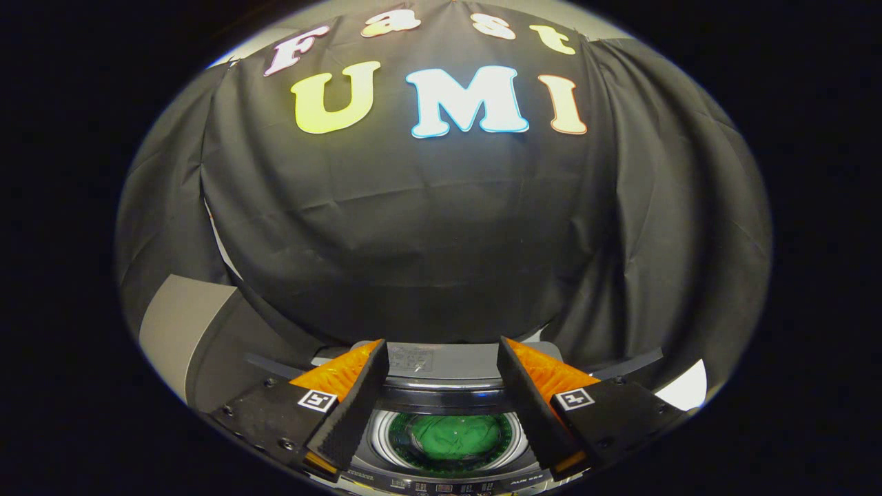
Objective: Put the clothes into the washing machine and then close the washing machine lid.
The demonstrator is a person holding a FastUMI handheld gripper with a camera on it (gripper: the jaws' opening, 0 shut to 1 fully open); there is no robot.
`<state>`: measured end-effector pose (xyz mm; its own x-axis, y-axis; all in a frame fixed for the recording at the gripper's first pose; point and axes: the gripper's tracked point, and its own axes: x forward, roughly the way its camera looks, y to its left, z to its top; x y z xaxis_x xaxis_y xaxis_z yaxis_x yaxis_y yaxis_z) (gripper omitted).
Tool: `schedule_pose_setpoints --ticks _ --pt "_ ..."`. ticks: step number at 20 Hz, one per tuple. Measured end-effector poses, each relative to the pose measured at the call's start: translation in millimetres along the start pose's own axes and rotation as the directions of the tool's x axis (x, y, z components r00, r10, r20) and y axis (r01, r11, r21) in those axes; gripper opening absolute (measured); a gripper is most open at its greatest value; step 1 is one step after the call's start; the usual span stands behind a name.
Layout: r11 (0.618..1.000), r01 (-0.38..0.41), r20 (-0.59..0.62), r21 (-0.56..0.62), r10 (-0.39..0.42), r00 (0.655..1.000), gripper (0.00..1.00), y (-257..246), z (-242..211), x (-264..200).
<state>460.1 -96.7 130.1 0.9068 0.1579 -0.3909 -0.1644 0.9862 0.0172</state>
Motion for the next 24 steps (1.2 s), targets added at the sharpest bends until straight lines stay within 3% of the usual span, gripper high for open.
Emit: schedule_pose_setpoints --ticks 5,6,9,14,19,24 --pt "1.000 0.018 0.067 0.001 -0.018 0.998 0.99 1 -31 -16" --pt "1.000 0.021 0.036 -0.001 -0.021 0.999 0.99 1 -48 -18" --pt "0.992 -0.083 -0.043 0.093 0.087 0.995 0.96 24 -99 -27" --pt "0.985 -0.067 -0.160 0.156 0.092 0.983 0.95 21 -174 -27" --pt "0.992 -0.051 -0.106 0.111 0.063 0.992 0.95 18 -162 -48" --pt "0.994 -0.051 0.032 0.098 0.048 0.998 0.95 24 -144 -102"
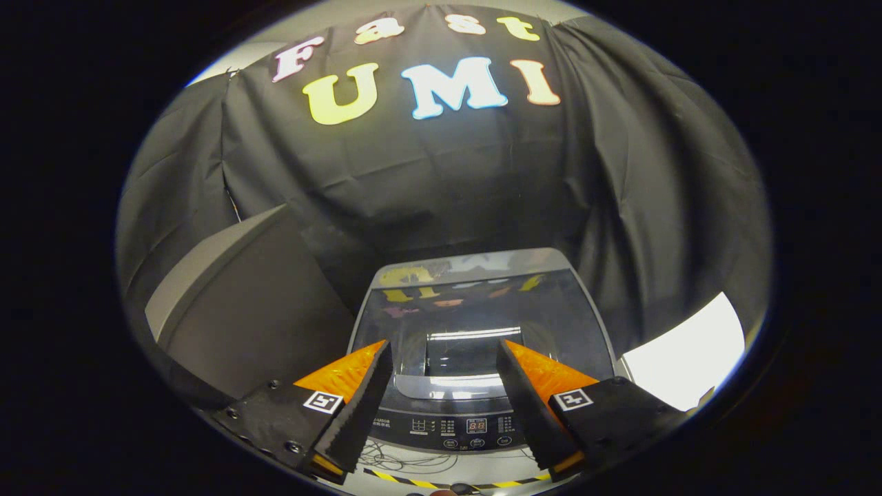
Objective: Put the clothes into the washing machine and then close the washing machine lid.
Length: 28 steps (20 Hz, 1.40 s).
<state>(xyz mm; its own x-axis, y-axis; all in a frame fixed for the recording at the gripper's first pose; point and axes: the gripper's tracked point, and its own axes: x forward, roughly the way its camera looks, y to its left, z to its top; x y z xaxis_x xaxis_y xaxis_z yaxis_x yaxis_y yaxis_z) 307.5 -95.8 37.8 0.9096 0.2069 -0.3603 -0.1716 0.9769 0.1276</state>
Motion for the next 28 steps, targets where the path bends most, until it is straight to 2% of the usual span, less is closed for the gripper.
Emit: schedule_pose_setpoints --ticks 6,9,12,17,23,28 --pt "0.999 0.024 0.192 -0.042 -0.016 0.981 0.95 7 0 -71" --pt "0.990 0.062 0.266 -0.129 -0.025 0.964 0.95 12 -17 -105" --pt "0.985 0.060 0.319 -0.160 -0.005 0.948 0.95 24 -36 -141" --pt "0.979 0.099 0.447 -0.176 -0.010 0.895 0.95 38 -42 -203" --pt "0.986 0.133 0.488 -0.103 -0.066 0.870 0.95 32 -64 -251" --pt "0.984 0.168 0.485 -0.055 -0.120 0.866 0.95 17 -88 -258"
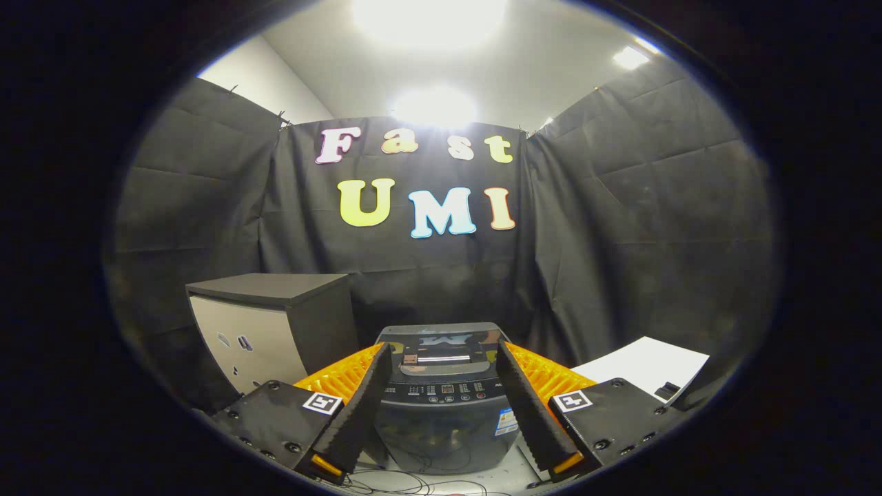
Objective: Put the clothes into the washing machine and then close the washing machine lid.
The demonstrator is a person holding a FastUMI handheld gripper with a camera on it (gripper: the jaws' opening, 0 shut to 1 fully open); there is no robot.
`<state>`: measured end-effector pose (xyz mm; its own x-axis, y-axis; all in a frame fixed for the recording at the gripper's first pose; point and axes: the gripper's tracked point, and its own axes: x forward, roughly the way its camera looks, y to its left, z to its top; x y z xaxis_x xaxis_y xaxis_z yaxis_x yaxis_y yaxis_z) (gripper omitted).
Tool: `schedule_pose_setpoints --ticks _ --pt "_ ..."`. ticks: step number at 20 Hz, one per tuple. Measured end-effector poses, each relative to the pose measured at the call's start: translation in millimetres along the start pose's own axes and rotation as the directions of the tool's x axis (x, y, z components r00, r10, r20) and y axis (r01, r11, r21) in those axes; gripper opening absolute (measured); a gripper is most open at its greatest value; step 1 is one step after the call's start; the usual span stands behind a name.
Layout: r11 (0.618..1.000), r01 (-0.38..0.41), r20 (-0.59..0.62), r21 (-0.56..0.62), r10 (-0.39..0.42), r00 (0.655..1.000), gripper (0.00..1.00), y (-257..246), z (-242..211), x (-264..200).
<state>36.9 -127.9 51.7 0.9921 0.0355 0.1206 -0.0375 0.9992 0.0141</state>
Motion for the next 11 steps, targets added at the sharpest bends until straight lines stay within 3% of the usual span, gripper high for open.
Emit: schedule_pose_setpoints --ticks 11 --pt "0.999 -0.014 -0.014 -0.041 0.013 1.000 0.95 -3.5 -14.0 -1.1"
